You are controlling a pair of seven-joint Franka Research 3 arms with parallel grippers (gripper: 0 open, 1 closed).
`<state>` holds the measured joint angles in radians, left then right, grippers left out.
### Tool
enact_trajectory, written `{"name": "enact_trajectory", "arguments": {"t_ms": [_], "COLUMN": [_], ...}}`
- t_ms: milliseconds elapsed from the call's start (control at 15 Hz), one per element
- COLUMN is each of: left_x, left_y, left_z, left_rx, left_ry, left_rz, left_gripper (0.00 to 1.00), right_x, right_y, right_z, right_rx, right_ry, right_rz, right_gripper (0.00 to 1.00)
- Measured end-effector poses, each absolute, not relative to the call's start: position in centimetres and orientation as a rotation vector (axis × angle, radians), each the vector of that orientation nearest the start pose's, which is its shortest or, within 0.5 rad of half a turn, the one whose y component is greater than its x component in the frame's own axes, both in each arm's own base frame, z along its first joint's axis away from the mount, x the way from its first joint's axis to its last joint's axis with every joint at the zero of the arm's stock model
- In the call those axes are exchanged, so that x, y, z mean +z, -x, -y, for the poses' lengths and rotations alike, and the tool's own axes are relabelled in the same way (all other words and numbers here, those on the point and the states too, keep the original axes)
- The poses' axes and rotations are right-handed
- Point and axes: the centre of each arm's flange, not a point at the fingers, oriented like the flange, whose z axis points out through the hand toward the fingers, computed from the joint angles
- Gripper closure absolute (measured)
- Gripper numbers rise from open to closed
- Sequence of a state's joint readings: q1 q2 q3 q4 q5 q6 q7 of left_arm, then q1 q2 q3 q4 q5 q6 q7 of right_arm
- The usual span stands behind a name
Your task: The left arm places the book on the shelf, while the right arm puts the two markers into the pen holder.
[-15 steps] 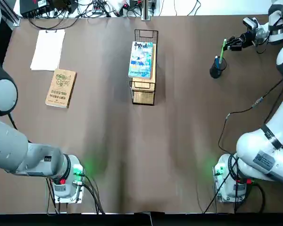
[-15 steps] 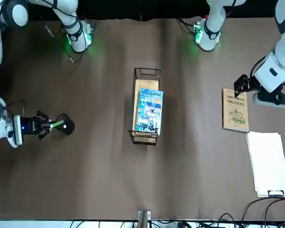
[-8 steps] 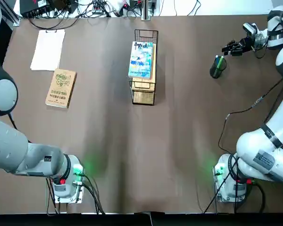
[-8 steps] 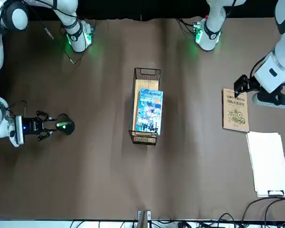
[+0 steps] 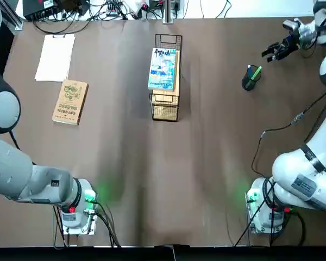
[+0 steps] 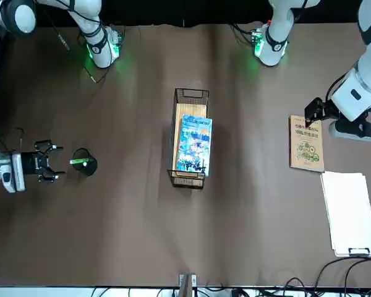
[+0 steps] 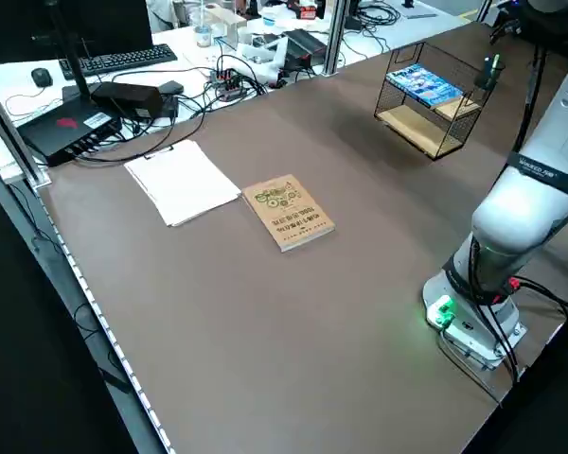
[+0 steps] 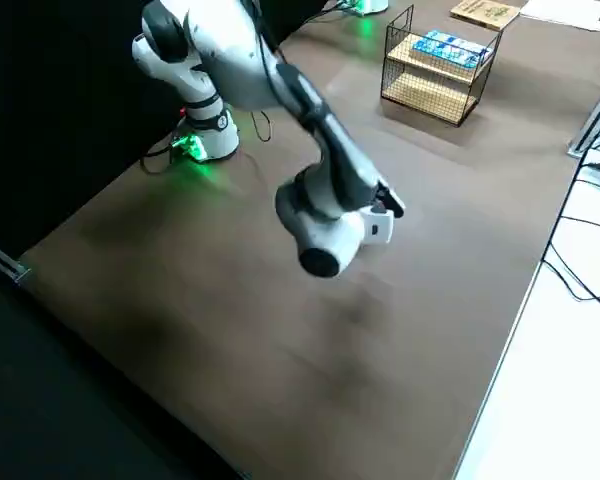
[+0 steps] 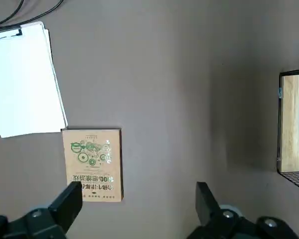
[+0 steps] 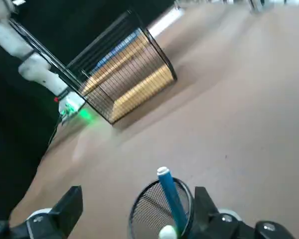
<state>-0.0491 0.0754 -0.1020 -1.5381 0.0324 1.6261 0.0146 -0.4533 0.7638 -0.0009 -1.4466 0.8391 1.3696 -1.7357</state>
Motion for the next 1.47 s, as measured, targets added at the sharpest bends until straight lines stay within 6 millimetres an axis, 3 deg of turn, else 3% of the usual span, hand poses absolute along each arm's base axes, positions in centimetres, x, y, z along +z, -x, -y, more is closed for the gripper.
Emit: {"name": "enact_trajectory", "arguments": {"t_ms": [67,133,333,533,933,1467], "left_x": [60.2,60.2,60.2,60.2,60.2,60.2], "left_y": [-57.7,-57.7,-57.7,-57.7,-57.7,-57.7], "left_z": [8.2,8.2,8.2,8.2,8.1,8.1], "left_rx": [-0.023,-0.023,-0.023,-0.023,-0.023,-0.023], "left_ry": [3.107,3.107,3.107,3.107,3.103,3.103], "left_rz": [-0.26,-0.26,-0.26,-0.26,-0.297,-0.298], "left_gripper": [0.0,0.0,0.0,0.0,0.0,0.0], "right_x": [25.4,28.9,33.4,38.3,44.2,53.9], "right_y": [-62.0,-62.8,-63.9,-64.5,-64.3,-62.0], "right_z": [19.5,18.4,17.1,14.2,9.4,3.6], "right_rx": [-0.381,-0.274,-0.17,-0.067,0.104,0.173], "right_ry": [1.781,1.875,2.063,2.224,2.459,2.747], "right_rz": [1.022,0.994,0.972,0.873,0.708,0.37], "right_gripper": [0.01,0.01,0.01,0.01,0.01,0.0]}}
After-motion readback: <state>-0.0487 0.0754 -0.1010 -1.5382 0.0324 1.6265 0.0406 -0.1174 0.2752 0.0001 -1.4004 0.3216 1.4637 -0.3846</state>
